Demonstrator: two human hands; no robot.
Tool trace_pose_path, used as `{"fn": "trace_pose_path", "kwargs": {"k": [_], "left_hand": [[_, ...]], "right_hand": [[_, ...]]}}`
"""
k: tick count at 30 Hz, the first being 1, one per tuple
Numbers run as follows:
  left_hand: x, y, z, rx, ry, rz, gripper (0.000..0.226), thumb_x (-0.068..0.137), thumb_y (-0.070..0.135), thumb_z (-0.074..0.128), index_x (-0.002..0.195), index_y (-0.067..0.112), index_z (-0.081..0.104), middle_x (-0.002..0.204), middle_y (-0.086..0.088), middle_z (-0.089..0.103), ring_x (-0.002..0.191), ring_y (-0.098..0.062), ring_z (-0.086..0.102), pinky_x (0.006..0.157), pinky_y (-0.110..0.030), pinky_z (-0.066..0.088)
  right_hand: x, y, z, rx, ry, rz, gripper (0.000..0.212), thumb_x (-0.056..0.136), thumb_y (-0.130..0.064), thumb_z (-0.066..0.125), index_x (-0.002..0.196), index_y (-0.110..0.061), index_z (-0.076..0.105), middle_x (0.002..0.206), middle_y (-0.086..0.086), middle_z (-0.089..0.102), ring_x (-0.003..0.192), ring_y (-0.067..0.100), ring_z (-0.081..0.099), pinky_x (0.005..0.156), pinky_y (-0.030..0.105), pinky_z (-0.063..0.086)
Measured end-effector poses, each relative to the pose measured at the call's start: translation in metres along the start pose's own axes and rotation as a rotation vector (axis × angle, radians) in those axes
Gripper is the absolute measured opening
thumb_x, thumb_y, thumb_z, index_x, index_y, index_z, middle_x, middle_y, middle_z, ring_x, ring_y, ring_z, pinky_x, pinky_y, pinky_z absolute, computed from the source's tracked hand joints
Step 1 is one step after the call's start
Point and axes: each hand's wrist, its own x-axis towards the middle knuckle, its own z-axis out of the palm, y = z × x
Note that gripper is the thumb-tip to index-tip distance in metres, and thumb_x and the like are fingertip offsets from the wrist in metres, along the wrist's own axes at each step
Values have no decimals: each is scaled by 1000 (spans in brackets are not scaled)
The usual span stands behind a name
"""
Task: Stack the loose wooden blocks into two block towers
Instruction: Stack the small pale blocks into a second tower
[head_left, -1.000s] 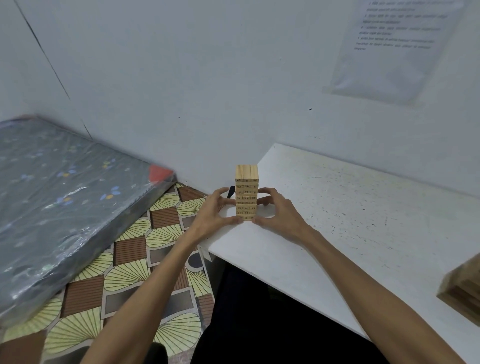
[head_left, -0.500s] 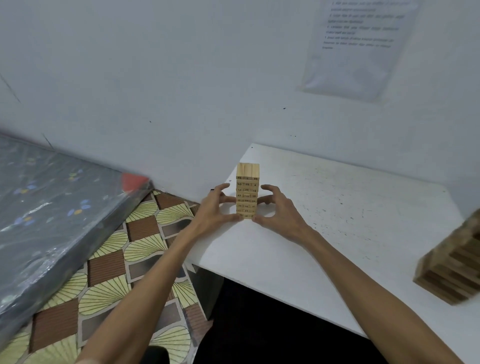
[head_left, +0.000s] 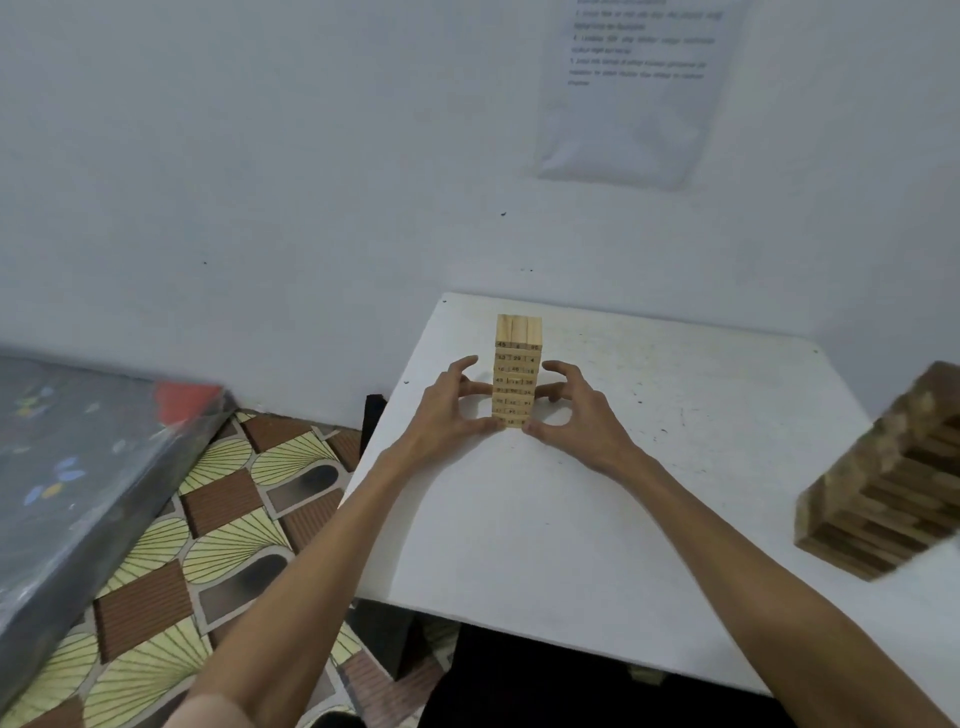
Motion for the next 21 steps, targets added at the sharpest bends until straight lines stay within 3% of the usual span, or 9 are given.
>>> {"fn": "trace_pose_path", "kwargs": {"k": [5, 21], "left_hand": [[30, -3, 7, -12, -46, 20, 103, 77, 41, 90, 156, 28, 26, 117, 30, 63, 134, -7, 46, 115, -37, 36], [116, -6, 21, -11, -120, 58, 103, 76, 40, 91, 156, 26, 27, 114, 33, 59, 131, -6, 51, 108, -27, 35]], "right_hand": [[14, 12, -9, 19, 32, 8, 92, 78, -47, 87, 151, -33, 34, 123, -20, 67, 123, 10, 57, 106, 41, 47], [69, 41, -32, -17, 101, 54, 90, 78, -46, 87, 150, -28, 36, 124, -22, 68, 127, 11, 54, 112, 45, 43]]}}
